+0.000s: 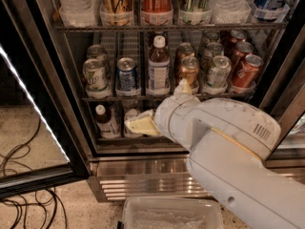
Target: Pick pepsi can from middle shelf of fridge
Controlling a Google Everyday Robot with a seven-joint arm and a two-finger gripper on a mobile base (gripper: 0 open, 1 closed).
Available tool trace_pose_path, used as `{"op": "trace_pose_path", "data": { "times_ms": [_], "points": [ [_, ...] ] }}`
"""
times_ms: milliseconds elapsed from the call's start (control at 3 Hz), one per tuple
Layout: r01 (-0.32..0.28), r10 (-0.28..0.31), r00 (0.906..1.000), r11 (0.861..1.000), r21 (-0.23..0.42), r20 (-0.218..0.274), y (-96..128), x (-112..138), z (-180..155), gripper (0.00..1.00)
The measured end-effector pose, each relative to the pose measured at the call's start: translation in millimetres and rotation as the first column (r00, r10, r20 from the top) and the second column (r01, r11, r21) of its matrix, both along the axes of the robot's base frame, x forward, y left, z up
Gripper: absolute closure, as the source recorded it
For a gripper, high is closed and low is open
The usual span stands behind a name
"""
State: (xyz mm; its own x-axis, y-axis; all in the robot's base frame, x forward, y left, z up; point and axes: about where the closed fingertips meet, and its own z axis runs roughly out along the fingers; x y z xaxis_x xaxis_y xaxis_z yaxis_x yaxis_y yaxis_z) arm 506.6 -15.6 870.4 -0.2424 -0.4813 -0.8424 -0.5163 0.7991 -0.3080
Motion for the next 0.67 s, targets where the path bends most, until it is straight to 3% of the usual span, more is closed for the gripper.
{"op": "trace_pose_path", "data": {
  "times_ms": [333,667],
  "points": [
    [0.015,-0.016,0.9997,0.997,0.076,0.019,23.6,7.4,14.5,0.00],
    [0.015,-0.016,0.9997,0.997,0.076,0.019,23.7,7.4,14.4,0.00]
  ]
}}
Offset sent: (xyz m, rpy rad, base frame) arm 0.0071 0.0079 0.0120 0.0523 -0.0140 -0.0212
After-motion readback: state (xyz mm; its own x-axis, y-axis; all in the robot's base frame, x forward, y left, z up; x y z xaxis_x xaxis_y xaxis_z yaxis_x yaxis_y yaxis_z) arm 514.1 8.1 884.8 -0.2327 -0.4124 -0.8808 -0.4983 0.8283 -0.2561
